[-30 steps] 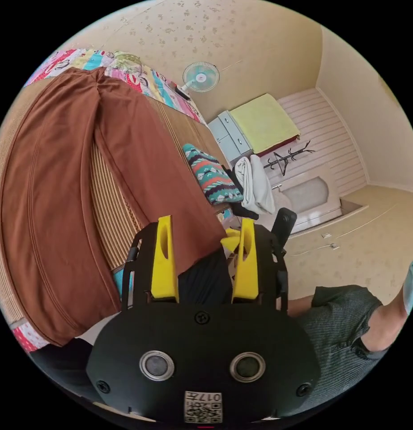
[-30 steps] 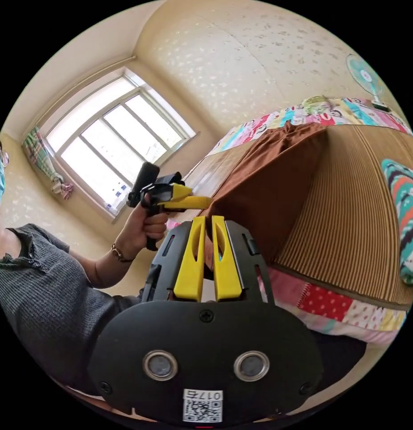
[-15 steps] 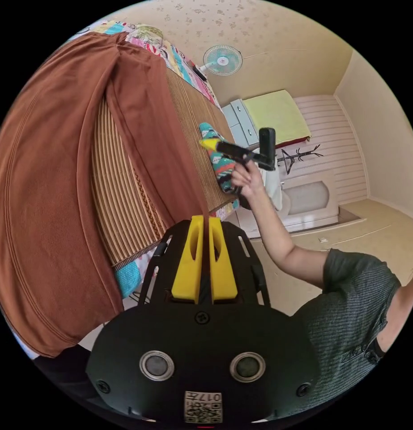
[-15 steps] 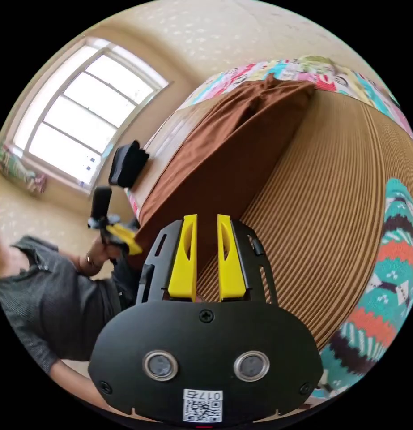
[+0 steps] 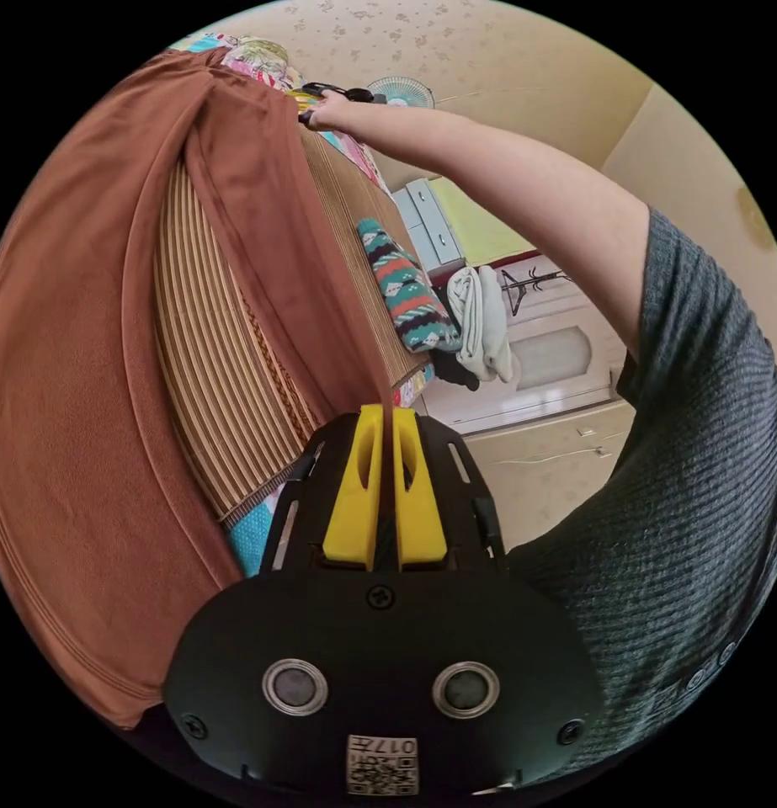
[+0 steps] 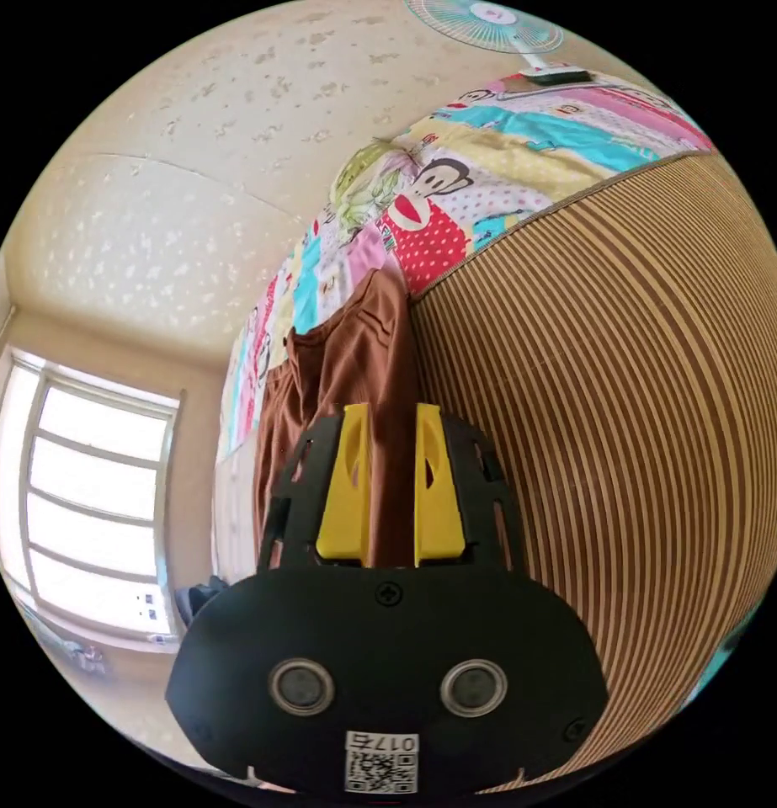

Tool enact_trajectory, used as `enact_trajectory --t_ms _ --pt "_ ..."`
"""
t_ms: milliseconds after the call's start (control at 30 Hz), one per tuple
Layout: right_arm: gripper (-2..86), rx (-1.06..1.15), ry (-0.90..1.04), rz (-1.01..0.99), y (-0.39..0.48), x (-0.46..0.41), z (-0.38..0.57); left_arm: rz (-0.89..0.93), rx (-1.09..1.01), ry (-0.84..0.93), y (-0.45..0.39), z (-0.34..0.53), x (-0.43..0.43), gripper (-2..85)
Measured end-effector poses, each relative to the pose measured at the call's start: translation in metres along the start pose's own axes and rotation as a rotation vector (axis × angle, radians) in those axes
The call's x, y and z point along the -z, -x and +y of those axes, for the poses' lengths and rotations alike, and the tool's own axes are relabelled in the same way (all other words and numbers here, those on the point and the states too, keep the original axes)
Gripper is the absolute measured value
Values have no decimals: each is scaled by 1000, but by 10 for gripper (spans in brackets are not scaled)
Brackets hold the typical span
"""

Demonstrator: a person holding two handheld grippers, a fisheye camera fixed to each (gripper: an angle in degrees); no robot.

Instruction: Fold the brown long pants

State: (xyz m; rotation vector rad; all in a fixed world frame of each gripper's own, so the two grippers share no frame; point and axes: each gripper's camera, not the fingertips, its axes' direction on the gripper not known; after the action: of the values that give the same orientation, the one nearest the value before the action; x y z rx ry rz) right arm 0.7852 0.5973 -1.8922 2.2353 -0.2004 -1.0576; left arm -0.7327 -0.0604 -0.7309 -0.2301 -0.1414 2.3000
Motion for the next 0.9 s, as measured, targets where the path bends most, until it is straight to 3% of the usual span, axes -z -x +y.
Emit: enact_trajectory --t_ms 67,200,267,367,500,633,767,900 --pt "32 89 -15 172 37 -13 2 42 4 -37 9 9 19 -9" --pt "21 541 -175 677 205 -52 59 168 -42 -136 10 37 71 -9" --pt "19 664 -274 719 271 -65 97 225 -39 -221 10 69 117 -8" --pt "18 789 -283 551 351 -96 142 88 54 -321 10 119 169 -8" --pt "21 844 -115 311 393 -165 172 -95 193 -388 23 167 205 -7" --pt "23 765 33 385 377 -201 195 -206 338 -370 55 194 209 -6" --pt "44 818 32 230 320 -133 270 -205 332 -331 58 183 203 -6" --pt "88 786 146 213 218 -34 363 -289 318 -269 48 167 193 -6"
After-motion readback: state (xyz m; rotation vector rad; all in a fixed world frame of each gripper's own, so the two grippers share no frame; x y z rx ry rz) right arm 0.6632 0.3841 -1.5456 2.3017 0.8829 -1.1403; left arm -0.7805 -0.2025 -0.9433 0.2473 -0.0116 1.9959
